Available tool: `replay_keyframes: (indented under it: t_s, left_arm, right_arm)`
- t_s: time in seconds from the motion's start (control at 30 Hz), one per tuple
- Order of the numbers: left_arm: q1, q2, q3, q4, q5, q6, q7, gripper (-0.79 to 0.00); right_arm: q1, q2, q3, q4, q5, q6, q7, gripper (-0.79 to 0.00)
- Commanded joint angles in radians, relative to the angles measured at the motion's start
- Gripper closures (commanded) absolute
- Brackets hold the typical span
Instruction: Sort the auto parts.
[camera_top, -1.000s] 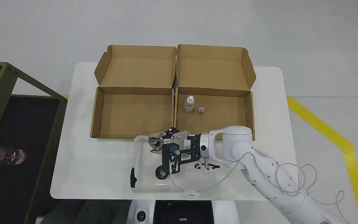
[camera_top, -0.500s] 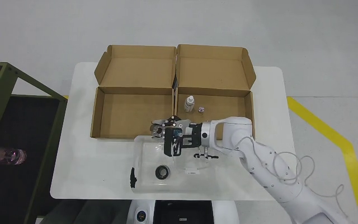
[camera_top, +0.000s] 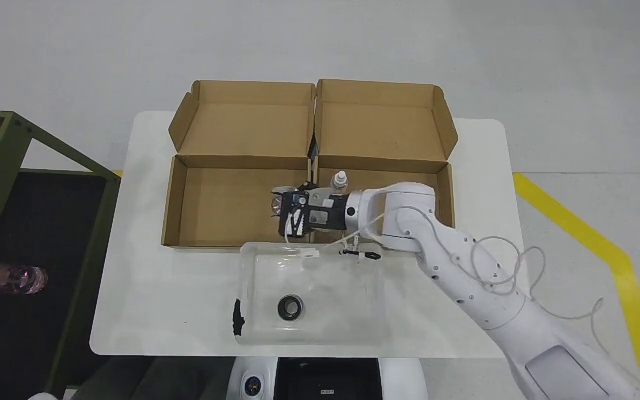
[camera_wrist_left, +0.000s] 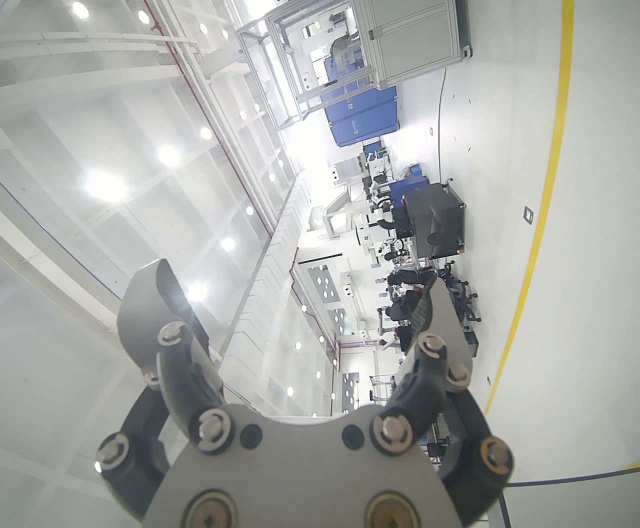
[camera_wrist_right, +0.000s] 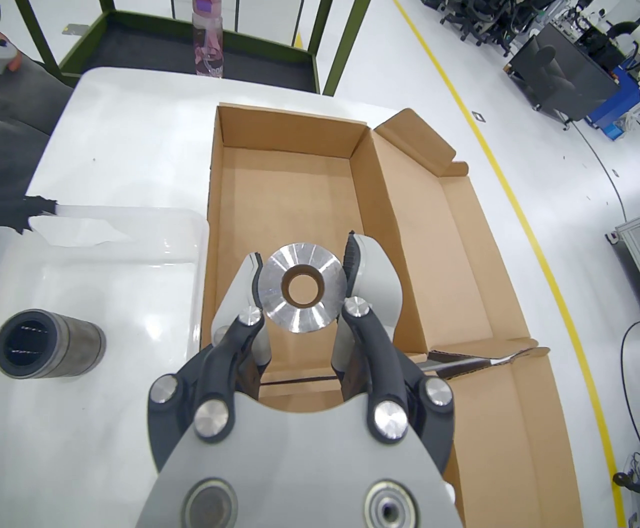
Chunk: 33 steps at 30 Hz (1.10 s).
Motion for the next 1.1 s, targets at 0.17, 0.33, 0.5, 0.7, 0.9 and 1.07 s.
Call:
replay_keyframes:
  t_s: [0.17, 0.33, 0.5, 0.7, 0.9, 1.07]
  left_arm:
    - [0.000, 0.000, 0.000, 0.000, 0.000, 0.000, 0.000, -0.785]
    - [0.000, 0.000, 0.000, 0.000, 0.000, 0.000, 0.000, -0.785]
    - [0.000, 0.000, 0.000, 0.000, 0.000, 0.000, 0.000, -0.785]
    - [0.000, 0.000, 0.000, 0.000, 0.000, 0.000, 0.000, -0.785]
    - [0.000, 0.000, 0.000, 0.000, 0.000, 0.000, 0.000, -0.785]
    - [0.000, 0.000, 0.000, 0.000, 0.000, 0.000, 0.000, -0.785]
  right_arm:
    - [0.085, -0.040, -0.055, 0.127, 0.035, 0.029, 0.041, 0.000]
    - [0.138, -0.071, -0.096, 0.200, 0.043, 0.053, 0.078, 0.000]
    - [0.179, -0.100, -0.129, 0.258, 0.050, 0.076, 0.124, 0.000]
    - [0.218, -0.133, -0.163, 0.314, 0.054, 0.094, 0.167, 0.000]
    - [0.251, -0.166, -0.198, 0.376, 0.051, 0.104, 0.210, 0.000]
    - [0.270, -0.194, -0.224, 0.422, 0.053, 0.110, 0.234, 0.000]
